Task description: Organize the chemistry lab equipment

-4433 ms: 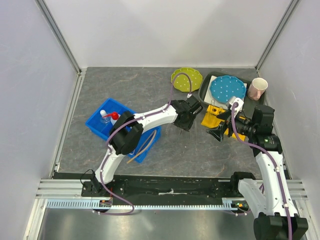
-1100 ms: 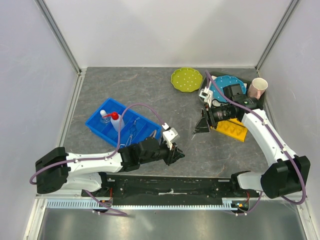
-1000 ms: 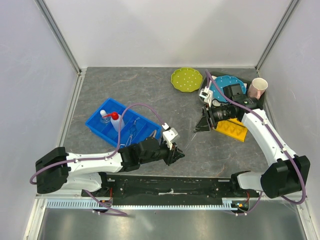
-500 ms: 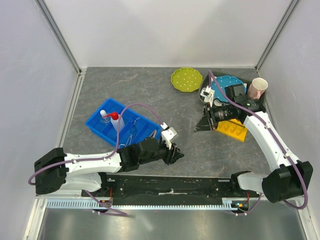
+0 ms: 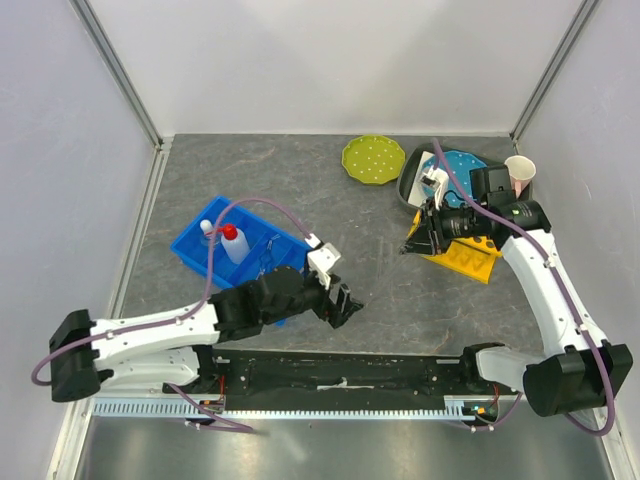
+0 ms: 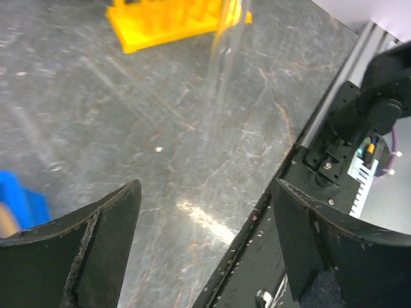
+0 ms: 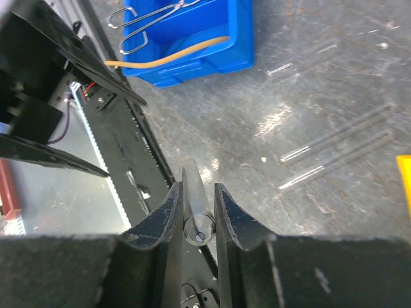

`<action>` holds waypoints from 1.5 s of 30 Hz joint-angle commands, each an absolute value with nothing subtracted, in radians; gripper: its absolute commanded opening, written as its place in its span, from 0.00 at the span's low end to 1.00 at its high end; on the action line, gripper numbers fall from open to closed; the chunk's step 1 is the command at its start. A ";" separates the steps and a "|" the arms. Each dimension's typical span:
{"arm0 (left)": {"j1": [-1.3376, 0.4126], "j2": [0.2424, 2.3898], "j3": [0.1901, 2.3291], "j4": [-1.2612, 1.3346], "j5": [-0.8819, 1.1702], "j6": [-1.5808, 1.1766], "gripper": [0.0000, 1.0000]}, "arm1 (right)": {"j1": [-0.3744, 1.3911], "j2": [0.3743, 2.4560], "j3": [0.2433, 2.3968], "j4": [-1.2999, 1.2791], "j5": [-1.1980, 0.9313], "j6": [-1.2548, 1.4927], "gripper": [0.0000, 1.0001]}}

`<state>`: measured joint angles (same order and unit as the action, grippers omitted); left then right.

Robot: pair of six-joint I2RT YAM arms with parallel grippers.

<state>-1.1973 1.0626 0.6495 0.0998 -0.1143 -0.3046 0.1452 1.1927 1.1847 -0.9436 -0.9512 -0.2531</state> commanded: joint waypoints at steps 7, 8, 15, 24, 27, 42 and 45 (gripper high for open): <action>-0.953 0.859 0.834 -0.359 -0.178 -0.078 0.94 | 0.072 1.215 1.367 -1.020 -0.760 -0.353 0.07; -0.927 0.853 0.834 -0.373 -0.181 -0.057 0.94 | 0.057 1.216 1.387 -1.035 -0.746 -0.370 0.07; -0.917 0.879 0.793 -0.453 -0.236 0.029 0.94 | 0.005 1.236 1.454 -1.075 -0.566 -0.451 0.07; -0.916 0.856 0.753 -0.462 -0.227 0.044 0.93 | -0.031 1.278 1.548 -1.083 -0.374 -0.521 0.07; -0.916 0.868 0.755 -0.468 -0.229 0.054 0.93 | -0.034 1.293 1.552 -1.068 -0.348 -0.531 0.08; -0.916 0.890 0.755 -0.479 -0.222 0.052 0.94 | -0.035 1.342 1.508 -0.985 -0.331 -0.541 0.08; -0.917 0.890 0.755 -0.479 -0.222 0.052 0.94 | -0.034 1.353 1.493 -0.979 -0.339 -0.540 0.08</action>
